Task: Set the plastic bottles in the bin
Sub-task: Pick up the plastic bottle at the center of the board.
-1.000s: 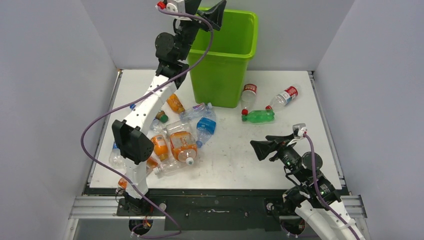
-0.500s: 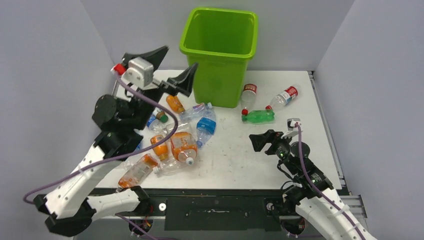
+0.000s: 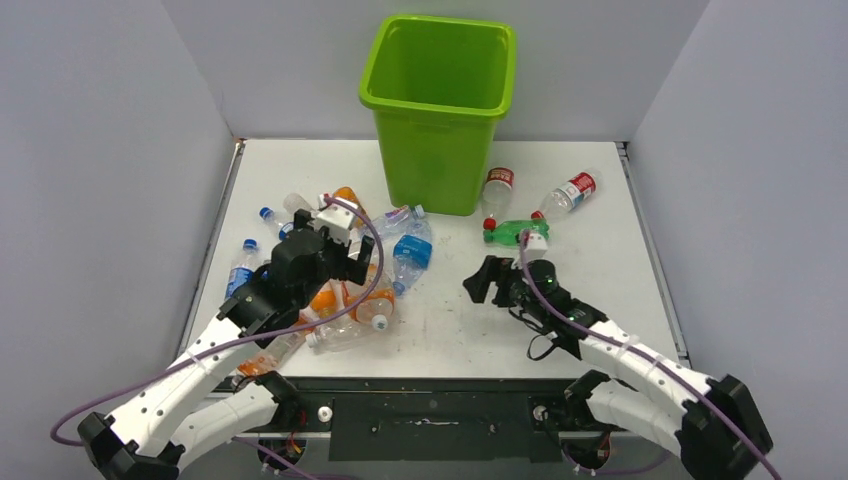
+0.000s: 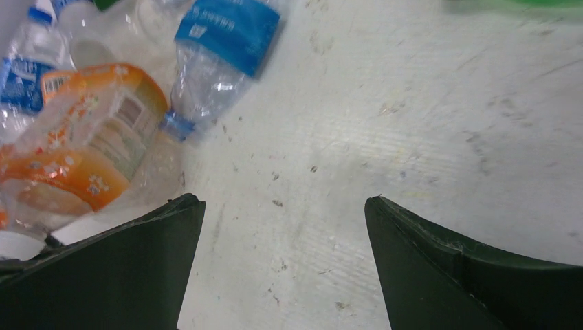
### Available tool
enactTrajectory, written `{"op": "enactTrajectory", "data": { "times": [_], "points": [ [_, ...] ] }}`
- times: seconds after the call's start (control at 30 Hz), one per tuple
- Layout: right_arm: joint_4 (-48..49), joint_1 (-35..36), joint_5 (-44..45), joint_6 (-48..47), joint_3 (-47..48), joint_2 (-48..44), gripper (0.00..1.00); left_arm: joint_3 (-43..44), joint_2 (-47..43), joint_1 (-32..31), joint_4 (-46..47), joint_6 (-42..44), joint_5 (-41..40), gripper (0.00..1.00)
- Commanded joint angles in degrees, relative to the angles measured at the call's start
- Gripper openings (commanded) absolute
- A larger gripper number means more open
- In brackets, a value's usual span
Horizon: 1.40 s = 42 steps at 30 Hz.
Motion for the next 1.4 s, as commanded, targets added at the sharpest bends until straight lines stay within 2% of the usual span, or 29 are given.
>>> {"op": "enactTrajectory", "data": {
  "times": [0.0, 0.1, 0.17, 0.27, 0.33, 0.4, 0.53, 0.7, 0.93, 1.2, 1.37],
  "points": [
    [7.38, 9.01, 2.27, -0.68, 4.3, 8.56, 0.9, -2.27, -4.65, 4.61, 5.03, -9.66, 8.1, 0.96],
    [11.99, 15.55, 3.68, -0.98, 5.69, 12.96, 0.9, -4.88, -6.78, 7.95, 6.9, -15.03, 11.15, 0.96],
    [15.5, 20.02, 6.32, -1.71, 6.31, 14.9, 0.9, -5.67, -8.63, 9.29, 7.13, -17.73, 9.62, 0.96],
    [18.34, 28.99, 14.79, -6.01, 8.21, 16.48, 0.9, -7.88, -12.22, 9.71, 8.02, -19.16, 5.71, 0.96],
    [17.62, 34.38, 21.55, -9.11, 10.94, 18.51, 0.9, -9.53, -15.76, 9.64, 9.32, -18.73, 2.95, 0.96],
    [15.87, 37.21, 24.56, -10.46, 14.27, 21.31, 0.9, -10.91, -18.46, 9.68, 10.66, -18.36, -0.06, 0.96],
    [12.22, 40.41, 25.49, -10.53, 20.32, 26.48, 0.9, -12.88, -21.74, 9.71, 12.51, -17.33, -1.53, 0.96],
    [8.55, 42.74, 27.02, -8.84, 24.55, 30.59, 0.91, -12.86, -21.75, 9.7, 12.34, -16.71, -2.1, 0.96],
    [5.64, 43.42, 27.96, -6.46, 27.72, 35.12, 0.97, -12.99, -21.61, 9.62, 12.39, -16.46, -1.41, 0.96],
    [5.13, 43.61, 28.42, -5.93, 28.63, 36.8, 0.71, -12.9, -21.36, 9.62, 12.42, -16.31, -0.52, 0.96],
    [7.47, 43.65, 26.67, -6.55, 28.52, 37.2, 0.65, -13.09, -21.75, 9.62, 12.59, -16.34, -0.24, 0.96]
  ]
}}
